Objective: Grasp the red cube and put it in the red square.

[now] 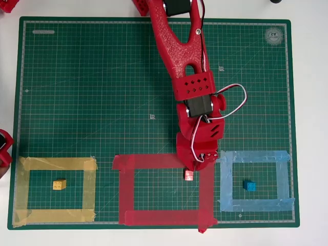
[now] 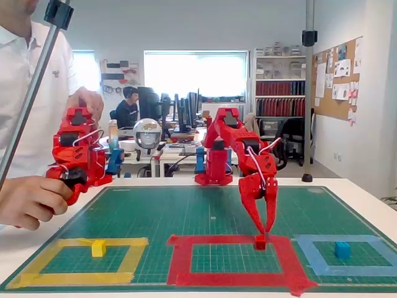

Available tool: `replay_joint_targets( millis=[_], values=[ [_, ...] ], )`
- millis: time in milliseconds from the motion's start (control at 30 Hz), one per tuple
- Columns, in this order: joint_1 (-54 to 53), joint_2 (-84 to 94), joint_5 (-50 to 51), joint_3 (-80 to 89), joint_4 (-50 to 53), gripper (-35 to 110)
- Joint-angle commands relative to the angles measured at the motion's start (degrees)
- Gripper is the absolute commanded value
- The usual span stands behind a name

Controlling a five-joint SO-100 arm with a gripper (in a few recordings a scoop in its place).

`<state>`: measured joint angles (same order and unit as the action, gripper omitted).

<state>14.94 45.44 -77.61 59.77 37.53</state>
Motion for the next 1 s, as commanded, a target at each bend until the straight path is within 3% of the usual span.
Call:
replay_joint_targets(
  millis=[0, 167, 333, 567, 967],
  values=[
    [-0.7, 1.7, -1.1, -3.7, -0.9, -1],
    [-1.1, 2.6, -1.1, -3.3, -0.9, -1],
    [0.2, 14.6, -0.5, 7.9, -0.9, -1],
    [-2.4, 47.7, -2.1, 35.9, -0.9, -1],
    [-18.5, 92.2, -18.7, 88.1, -0.9, -1]
  ],
)
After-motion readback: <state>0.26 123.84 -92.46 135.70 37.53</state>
